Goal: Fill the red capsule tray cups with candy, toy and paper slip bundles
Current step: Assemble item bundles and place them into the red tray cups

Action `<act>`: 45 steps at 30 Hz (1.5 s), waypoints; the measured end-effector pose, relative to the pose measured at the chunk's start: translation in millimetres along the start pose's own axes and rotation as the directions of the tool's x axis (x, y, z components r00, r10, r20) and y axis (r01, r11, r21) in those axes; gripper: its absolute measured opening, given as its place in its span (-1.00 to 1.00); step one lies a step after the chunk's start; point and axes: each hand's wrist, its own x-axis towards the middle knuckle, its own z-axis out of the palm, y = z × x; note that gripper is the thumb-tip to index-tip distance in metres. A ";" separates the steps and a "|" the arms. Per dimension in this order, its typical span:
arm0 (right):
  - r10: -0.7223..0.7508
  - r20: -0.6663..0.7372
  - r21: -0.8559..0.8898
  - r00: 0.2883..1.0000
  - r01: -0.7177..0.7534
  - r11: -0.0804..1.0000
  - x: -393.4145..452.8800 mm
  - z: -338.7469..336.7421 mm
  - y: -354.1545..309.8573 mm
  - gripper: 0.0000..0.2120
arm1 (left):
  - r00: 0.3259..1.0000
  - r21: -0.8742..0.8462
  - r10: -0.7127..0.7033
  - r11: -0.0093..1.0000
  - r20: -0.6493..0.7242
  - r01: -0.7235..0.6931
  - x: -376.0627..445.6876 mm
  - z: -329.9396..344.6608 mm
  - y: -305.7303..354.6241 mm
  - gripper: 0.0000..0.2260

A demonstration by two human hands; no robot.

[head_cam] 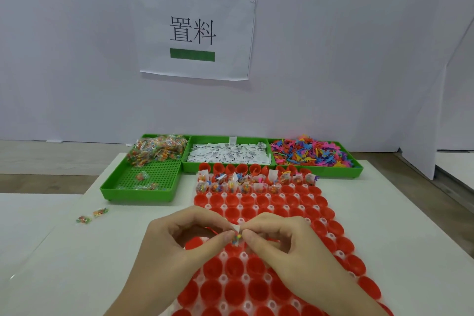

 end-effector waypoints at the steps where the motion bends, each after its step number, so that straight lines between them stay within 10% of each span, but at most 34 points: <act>1: 0.007 0.005 0.010 1.000 -0.007 1.000 0.0 0.7 0.2 -0.82 | 1.000 -0.014 0.007 1.000 -0.020 -0.007 0.3 0.2 -0.2 -0.78; 26: -0.051 -0.372 -0.061 0.927 0.030 0.998 8.0 -49.1 10.2 -0.81 | 0.991 -0.020 -0.130 0.991 0.025 0.131 39.3 27.9 8.7 -0.87; 38: 0.033 -0.333 -0.543 0.942 -0.220 0.810 108.6 -129.9 41.3 -0.83 | 0.992 -0.010 -0.122 0.992 0.013 0.122 35.8 12.2 2.0 -0.86; 45: 0.210 -0.409 -0.512 0.888 -0.413 0.753 180.8 -139.8 72.0 -0.78 | 0.992 -0.013 -0.129 0.992 0.000 0.129 35.5 6.3 -4.5 -0.85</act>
